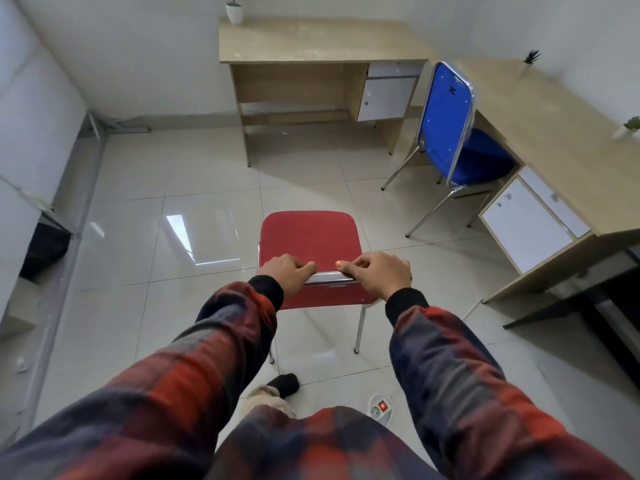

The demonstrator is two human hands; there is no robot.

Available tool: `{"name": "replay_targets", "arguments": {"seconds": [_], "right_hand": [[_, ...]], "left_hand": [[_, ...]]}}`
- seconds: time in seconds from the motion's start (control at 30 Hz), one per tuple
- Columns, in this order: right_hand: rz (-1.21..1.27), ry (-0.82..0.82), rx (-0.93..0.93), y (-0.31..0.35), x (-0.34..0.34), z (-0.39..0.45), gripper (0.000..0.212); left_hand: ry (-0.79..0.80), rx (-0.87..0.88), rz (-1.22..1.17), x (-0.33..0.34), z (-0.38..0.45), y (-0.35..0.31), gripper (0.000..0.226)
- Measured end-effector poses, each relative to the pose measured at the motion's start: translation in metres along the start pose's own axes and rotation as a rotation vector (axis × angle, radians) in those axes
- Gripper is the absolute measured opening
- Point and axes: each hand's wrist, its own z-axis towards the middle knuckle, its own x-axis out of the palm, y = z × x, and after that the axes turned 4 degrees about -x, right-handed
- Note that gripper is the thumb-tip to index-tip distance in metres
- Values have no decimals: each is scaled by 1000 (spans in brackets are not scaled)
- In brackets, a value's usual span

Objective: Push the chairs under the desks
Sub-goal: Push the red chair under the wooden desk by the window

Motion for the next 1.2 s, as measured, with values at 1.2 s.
{"name": "replay_targets", "arguments": {"seconds": [1.2], "right_hand": [[-131, 124, -43, 59, 17, 52, 74]], "left_hand": [[-120, -70, -43, -57, 32, 38, 31]]}}
